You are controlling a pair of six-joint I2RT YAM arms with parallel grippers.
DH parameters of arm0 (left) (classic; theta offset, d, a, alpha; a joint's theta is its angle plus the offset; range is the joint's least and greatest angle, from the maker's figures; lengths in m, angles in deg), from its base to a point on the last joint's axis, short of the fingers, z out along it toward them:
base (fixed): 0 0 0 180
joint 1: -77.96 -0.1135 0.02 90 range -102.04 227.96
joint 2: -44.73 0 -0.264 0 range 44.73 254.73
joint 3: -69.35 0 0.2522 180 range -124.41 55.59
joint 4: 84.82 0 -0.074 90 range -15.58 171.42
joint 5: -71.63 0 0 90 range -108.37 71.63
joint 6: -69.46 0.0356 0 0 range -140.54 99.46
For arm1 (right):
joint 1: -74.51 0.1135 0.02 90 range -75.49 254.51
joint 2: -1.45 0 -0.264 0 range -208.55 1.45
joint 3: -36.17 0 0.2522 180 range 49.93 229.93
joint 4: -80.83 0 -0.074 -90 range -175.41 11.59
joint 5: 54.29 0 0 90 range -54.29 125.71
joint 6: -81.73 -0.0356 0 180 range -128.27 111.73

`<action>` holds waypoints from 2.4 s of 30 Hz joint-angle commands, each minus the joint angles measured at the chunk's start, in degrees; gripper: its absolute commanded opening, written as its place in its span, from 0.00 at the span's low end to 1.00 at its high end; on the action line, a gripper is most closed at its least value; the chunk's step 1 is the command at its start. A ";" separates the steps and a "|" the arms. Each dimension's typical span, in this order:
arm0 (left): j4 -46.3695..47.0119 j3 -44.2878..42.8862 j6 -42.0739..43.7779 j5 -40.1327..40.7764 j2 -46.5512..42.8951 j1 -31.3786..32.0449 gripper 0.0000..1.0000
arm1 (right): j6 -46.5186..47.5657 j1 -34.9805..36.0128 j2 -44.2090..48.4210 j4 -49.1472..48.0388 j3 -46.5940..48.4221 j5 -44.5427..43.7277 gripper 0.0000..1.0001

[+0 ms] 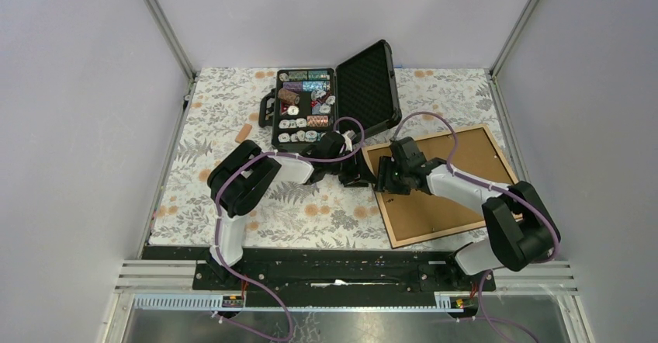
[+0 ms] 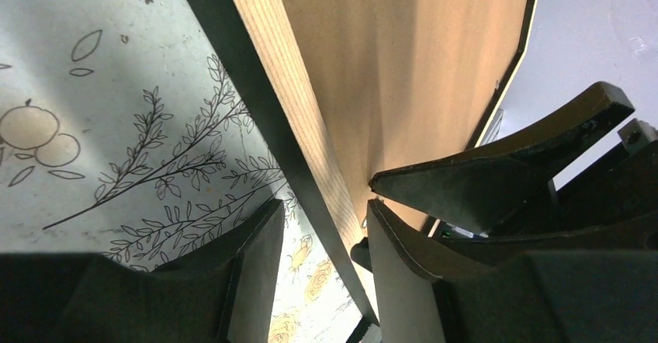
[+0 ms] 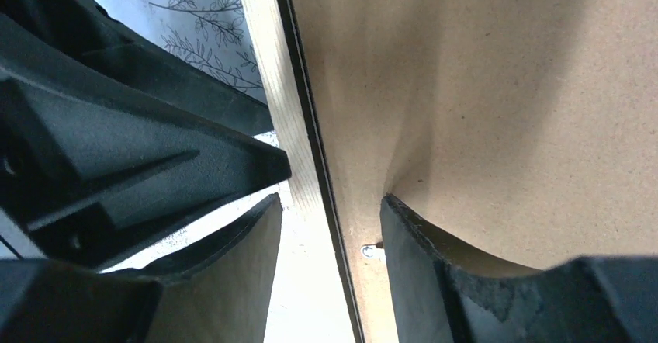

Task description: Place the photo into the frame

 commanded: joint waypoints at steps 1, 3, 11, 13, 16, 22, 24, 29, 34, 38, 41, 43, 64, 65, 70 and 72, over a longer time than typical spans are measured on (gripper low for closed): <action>-1.97 0.11 1.22 1.96 1.38 -0.36 0.48 | -0.94 -0.12 3.19 1.94 -3.70 2.59 0.58; -0.75 1.09 0.49 2.45 1.10 -0.37 0.48 | -1.72 0.06 4.93 1.92 -5.30 4.78 0.57; -0.34 1.29 0.31 2.72 0.77 -0.39 0.47 | -3.92 1.93 8.74 2.98 -9.09 5.20 0.57; -0.33 1.24 0.27 2.69 0.73 -0.32 0.47 | -5.15 3.27 8.35 1.67 -9.56 5.70 0.57; -0.03 1.44 0.02 2.58 0.43 -0.32 0.47 | -6.67 5.34 6.60 -0.49 -9.23 4.69 0.57; 0.98 2.63 -0.58 2.52 -0.31 0.00 0.47 | -10.31 7.01 4.68 -2.02 -8.44 -0.69 0.53; 1.51 3.23 -0.68 2.60 -0.51 0.23 0.47 | -11.84 7.10 6.25 -3.37 -9.47 -1.86 0.53; 2.09 4.24 -0.92 2.23 -1.42 0.41 0.46 | -11.47 7.05 10.80 -1.01 -8.40 -3.28 0.54; 0.20 5.43 0.39 3.42 -3.77 0.53 0.46 | -10.65 7.09 13.78 2.00 -8.12 -2.59 0.53; 1.95 7.14 -0.83 3.28 -4.35 0.68 0.46 | -10.43 7.05 14.02 0.69 -8.37 -1.50 0.51; 2.21 7.54 -1.16 3.43 -4.53 1.07 0.46 | -10.36 7.07 12.85 -1.57 -8.54 0.12 0.50; 2.26 7.53 -1.26 3.53 -4.41 1.39 0.46 | -10.27 7.05 10.94 -2.68 -8.44 0.28 0.50; 9.79 11.72 -6.68 2.07 -1.25 4.52 0.42 | -9.57 7.32 3.05 -15.31 -10.48 0.97 0.47; 9.69 11.63 -6.72 2.04 -1.23 4.52 0.42 | -9.58 7.33 3.84 -15.26 -10.35 1.30 0.47; 10.18 11.80 -7.02 1.89 -1.09 4.42 0.42 | -7.26 7.32 5.31 -14.07 -8.43 1.10 0.48; 10.82 12.08 -7.38 1.58 -0.88 4.43 0.42 | -4.73 7.31 2.43 -16.24 -8.54 3.53 0.48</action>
